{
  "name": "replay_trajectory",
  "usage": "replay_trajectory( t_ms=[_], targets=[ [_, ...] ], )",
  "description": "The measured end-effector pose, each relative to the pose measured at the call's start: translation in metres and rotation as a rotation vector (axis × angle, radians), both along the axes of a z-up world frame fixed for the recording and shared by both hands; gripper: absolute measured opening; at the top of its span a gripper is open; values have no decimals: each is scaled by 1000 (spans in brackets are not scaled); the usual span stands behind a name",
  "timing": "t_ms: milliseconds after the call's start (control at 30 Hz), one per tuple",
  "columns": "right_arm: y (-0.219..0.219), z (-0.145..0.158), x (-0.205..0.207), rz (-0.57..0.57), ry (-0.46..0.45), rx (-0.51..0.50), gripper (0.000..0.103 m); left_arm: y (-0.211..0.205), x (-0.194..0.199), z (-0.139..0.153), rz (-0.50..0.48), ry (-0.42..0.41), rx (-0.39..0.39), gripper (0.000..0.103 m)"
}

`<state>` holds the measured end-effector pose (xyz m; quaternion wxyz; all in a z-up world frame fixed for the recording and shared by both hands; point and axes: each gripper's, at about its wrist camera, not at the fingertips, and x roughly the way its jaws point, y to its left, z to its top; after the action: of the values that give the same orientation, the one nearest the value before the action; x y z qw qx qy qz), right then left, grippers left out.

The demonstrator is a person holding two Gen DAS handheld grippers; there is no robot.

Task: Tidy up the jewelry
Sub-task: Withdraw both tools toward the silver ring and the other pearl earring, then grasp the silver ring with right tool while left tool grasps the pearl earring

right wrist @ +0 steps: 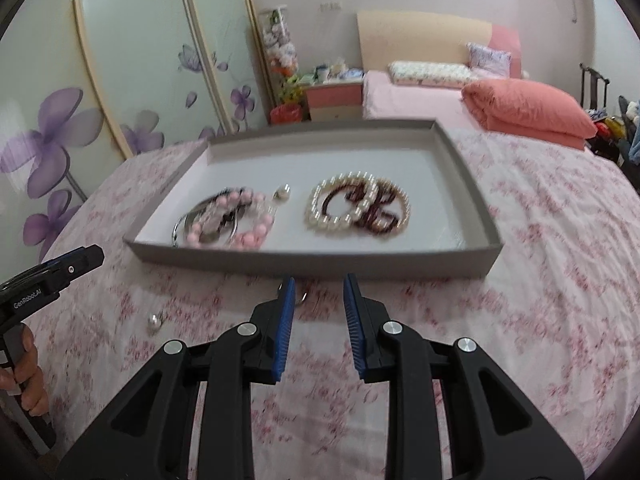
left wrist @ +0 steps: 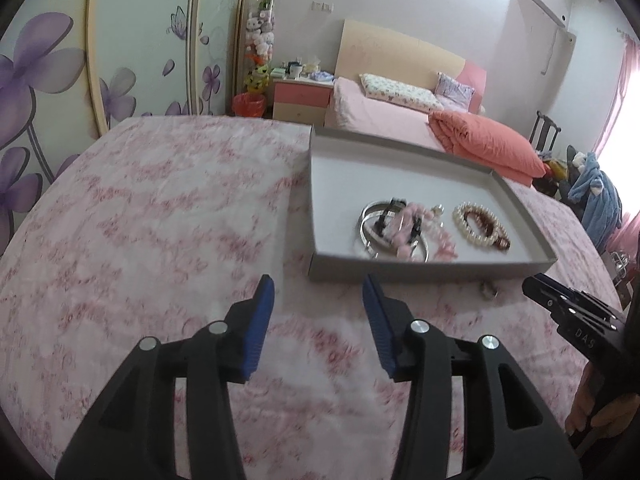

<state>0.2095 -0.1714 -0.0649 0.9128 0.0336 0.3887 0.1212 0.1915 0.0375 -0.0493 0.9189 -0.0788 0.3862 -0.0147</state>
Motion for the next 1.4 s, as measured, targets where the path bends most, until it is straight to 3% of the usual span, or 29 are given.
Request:
replay_trajectory(
  t_ms=[200, 300, 600, 633, 700, 1033, 1400],
  targets=[
    [13, -14, 4, 43, 70, -39, 27, -2, -8, -10, -23, 22, 23, 60],
    [18, -18, 9, 46, 90, -60, 38, -5, -11, -11, -38, 21, 32, 63],
    [34, -21, 24, 40, 88, -102, 39, -17, -16, -10, -79, 24, 42, 66],
    [36, -22, 24, 38, 84, -113, 39, -19, -16, -10, -86, 26, 46, 66],
    [39, -22, 23, 34, 77, -137, 23, -25, -16, -10, -96, 30, 58, 66],
    [0, -21, 5, -60, 83, -140, 23, -65, -14, -23, -168, 82, 133, 66],
    [-12, -21, 4, -86, 88, -122, 23, -86, 5, -40, -150, 125, 163, 38]
  ],
)
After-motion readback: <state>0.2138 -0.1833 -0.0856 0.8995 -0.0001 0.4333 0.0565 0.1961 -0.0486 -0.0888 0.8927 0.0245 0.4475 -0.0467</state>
